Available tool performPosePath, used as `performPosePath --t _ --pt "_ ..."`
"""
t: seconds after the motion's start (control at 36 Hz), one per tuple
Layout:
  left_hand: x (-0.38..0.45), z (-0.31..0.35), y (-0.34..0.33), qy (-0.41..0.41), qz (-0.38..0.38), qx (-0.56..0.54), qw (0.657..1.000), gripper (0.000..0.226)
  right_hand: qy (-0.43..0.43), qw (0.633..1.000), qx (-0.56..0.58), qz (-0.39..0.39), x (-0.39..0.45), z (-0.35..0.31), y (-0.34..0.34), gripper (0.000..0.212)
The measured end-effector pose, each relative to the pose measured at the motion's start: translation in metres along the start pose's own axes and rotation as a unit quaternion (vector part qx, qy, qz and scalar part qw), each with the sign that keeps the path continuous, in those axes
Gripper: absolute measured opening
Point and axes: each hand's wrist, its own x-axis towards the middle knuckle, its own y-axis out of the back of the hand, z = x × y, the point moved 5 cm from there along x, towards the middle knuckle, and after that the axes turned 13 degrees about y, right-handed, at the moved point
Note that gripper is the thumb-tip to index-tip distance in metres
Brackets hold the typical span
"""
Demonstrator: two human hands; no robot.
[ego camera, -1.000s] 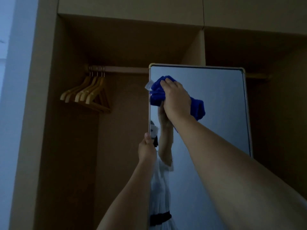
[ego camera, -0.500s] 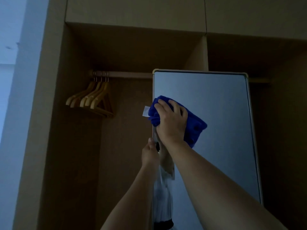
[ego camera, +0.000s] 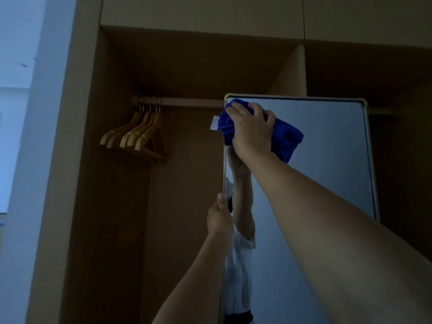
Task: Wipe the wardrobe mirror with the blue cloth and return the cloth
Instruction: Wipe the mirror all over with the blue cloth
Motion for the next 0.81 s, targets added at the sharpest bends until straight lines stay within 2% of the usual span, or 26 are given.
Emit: performPosePath --t 0.33,0.53,0.81 --pt "-0.001 0.001 0.000 0.004 -0.008 0.027 1.000 0.049 0.010 0.998 -0.009 -0.061 0.026 0.007 0.012 0.058" --pt "-0.007 0.001 0.001 0.009 0.008 0.032 0.999 0.060 -0.012 1.000 0.006 -0.012 0.006 -0.006 0.013 0.054" --pt "-0.008 0.002 0.001 -0.010 0.015 0.034 0.999 0.056 0.020 1.000 0.005 -0.005 0.017 0.004 0.013 0.057"
